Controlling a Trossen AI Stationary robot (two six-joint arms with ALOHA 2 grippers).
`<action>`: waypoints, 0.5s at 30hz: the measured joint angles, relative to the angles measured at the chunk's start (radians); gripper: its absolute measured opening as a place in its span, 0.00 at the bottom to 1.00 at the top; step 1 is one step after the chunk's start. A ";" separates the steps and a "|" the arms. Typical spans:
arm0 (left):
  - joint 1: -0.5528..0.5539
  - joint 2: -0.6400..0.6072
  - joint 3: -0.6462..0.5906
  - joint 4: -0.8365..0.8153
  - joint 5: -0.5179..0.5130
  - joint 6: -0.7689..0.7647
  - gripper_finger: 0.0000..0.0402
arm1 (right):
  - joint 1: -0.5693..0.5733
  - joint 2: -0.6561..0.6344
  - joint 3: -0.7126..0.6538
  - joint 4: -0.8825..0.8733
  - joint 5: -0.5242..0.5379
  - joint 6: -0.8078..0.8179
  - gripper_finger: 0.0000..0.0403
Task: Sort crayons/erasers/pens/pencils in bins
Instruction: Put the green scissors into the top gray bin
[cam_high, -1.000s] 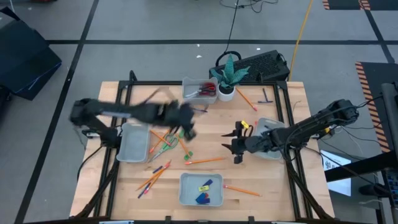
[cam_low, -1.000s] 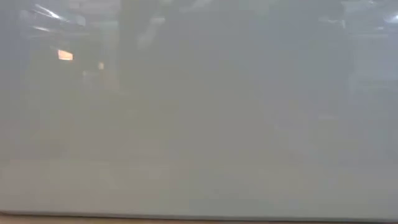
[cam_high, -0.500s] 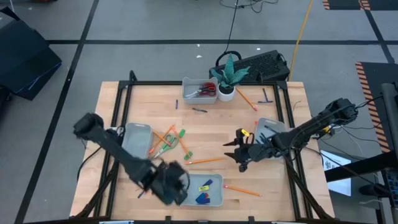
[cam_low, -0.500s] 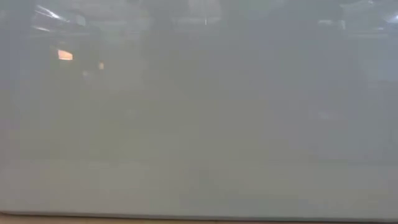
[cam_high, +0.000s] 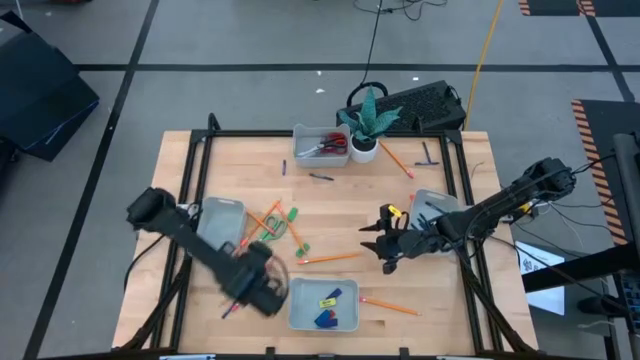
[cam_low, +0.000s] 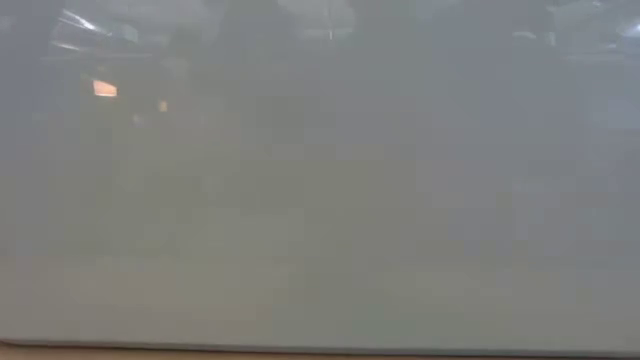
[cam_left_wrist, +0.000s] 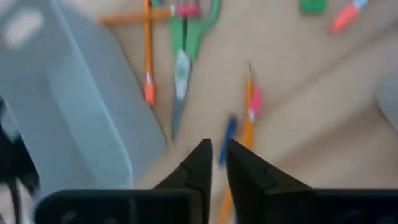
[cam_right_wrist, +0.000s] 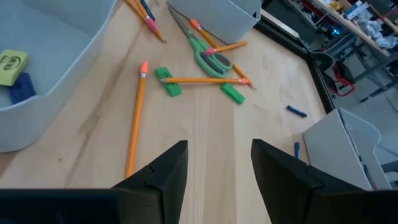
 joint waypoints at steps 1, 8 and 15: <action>0.038 0.000 -0.007 0.011 -0.014 0.049 0.16 | 0.000 0.000 0.000 0.000 -0.001 0.001 0.43; 0.356 0.000 -0.096 0.124 -0.080 0.295 0.30 | 0.001 0.000 0.000 0.001 -0.003 0.029 0.43; 0.580 0.002 -0.226 0.316 -0.018 0.635 0.31 | 0.023 0.000 0.000 -0.003 -0.073 0.073 0.43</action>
